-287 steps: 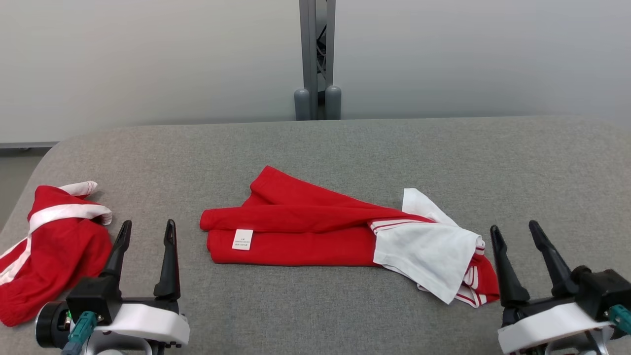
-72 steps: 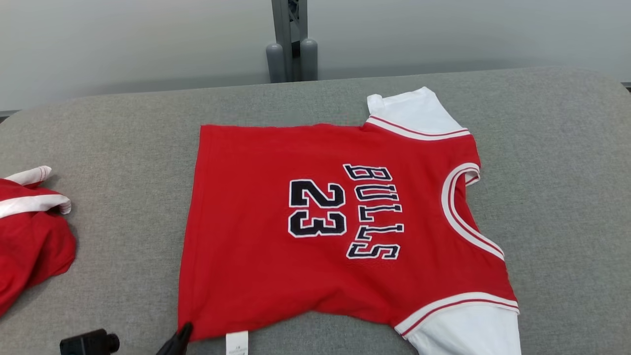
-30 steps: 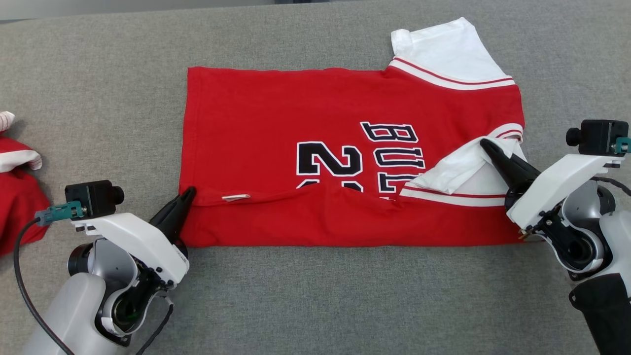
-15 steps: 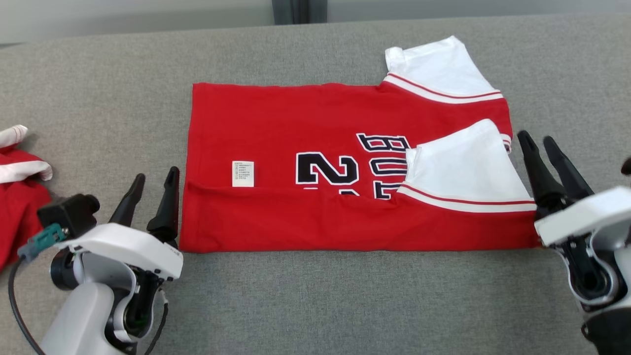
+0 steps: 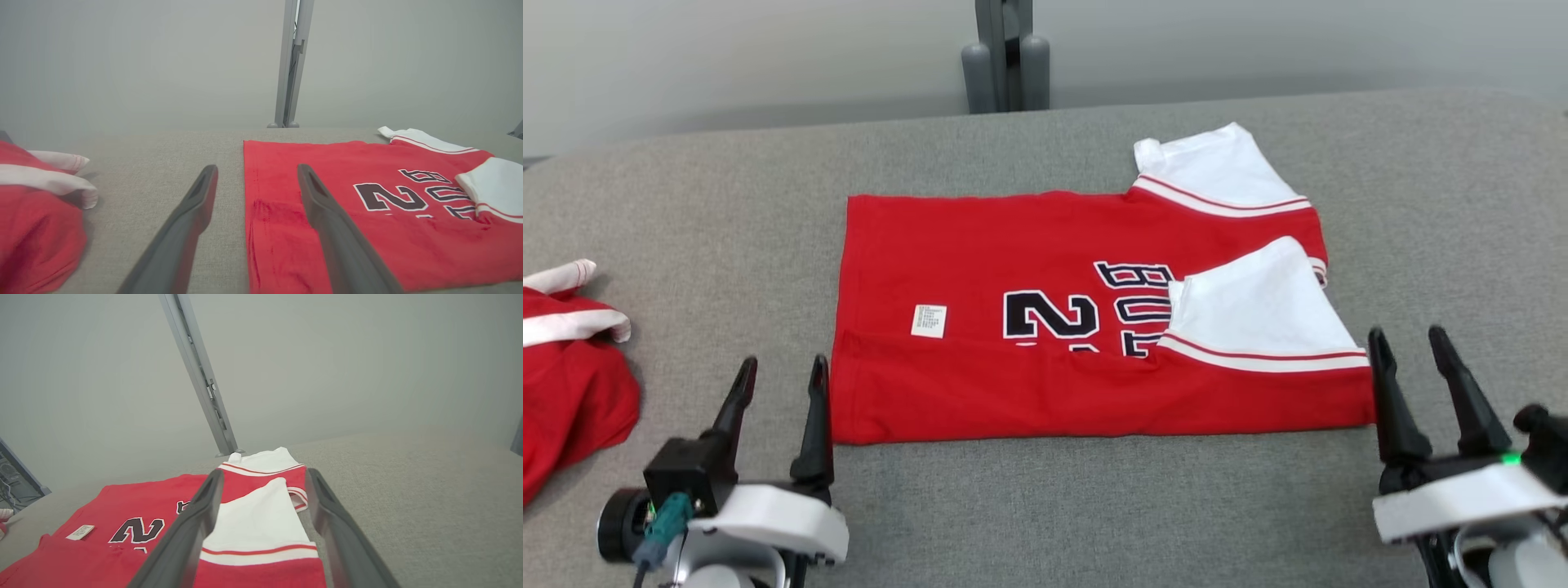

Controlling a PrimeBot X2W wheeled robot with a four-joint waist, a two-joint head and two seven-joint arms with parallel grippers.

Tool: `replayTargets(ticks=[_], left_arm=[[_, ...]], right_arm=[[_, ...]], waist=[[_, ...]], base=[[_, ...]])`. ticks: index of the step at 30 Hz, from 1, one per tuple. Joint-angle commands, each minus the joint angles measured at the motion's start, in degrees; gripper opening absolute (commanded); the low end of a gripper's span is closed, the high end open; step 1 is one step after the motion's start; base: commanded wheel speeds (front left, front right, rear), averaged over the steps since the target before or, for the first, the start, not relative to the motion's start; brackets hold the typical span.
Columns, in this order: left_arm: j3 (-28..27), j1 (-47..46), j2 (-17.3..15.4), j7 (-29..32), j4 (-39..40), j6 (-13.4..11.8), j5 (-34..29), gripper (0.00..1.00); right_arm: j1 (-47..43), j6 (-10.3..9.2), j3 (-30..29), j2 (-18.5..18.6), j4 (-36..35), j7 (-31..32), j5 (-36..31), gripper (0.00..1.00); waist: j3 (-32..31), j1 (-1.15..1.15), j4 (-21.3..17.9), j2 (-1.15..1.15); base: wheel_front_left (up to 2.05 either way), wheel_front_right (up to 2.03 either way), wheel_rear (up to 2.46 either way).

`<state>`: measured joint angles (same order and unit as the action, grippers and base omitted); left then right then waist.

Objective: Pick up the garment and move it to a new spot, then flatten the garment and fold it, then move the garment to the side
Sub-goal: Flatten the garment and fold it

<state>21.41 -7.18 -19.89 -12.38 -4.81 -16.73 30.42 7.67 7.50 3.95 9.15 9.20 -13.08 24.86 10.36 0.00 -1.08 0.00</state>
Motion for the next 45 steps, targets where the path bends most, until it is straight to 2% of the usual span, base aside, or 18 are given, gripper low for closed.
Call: replayTargets(ticks=[1, 9, 17, 25, 33, 45], left_arm=[[0.0, 1.2, -0.5, -0.6, -0.1, -0.5, -0.5, 1.00], [1.7, 6.4, 0.1, -0.2, -1.9, -1.5, -0.4, 1.00], [2.6, 7.4, -0.1, 1.0, -3.6, -1.5, -0.2, 1.00], [3.6, 4.3, -0.4, 3.0, -3.7, -0.6, -0.3, 1.00], [5.0, -2.2, 0.6, 8.2, -7.9, 3.4, 2.3, 1.00], [4.4, -5.3, 0.8, 12.5, -11.5, 4.3, 5.2, 1.00]], right_arm=[[-1.8, -0.01, -1.0, -0.7, -0.9, -0.4, -1.8, 1.00], [-9.7, -0.01, -3.1, -4.2, -4.2, 2.2, -8.4, 1.00], [-13.5, -0.02, -3.3, -5.5, -6.7, 5.0, -9.1, 1.00], [-12.1, -0.01, -3.5, -5.8, -6.8, 7.3, -9.6, 1.00], [-6.1, -0.02, -4.1, -3.0, 0.8, 9.1, -10.5, 1.00], [2.8, -0.02, -2.3, -0.9, 14.1, 6.8, -9.0, 1.00]], waist=[[-1.3, 0.00, -0.4, 0.00], [-5.4, 0.00, -0.8, 0.00], [-7.2, 0.00, -0.5, 0.00], [-5.9, 0.00, -0.2, 0.00], [-0.7, 0.00, -0.1, 0.00], [4.4, 0.00, 0.0, 0.00]], base=[[0.00, 0.00, 0.00], [0.00, 0.00, 0.00], [0.00, 0.00, 0.00], [0.00, 0.00, 0.00], [0.00, 0.00, 0.00], [0.00, 0.00, 0.00]])
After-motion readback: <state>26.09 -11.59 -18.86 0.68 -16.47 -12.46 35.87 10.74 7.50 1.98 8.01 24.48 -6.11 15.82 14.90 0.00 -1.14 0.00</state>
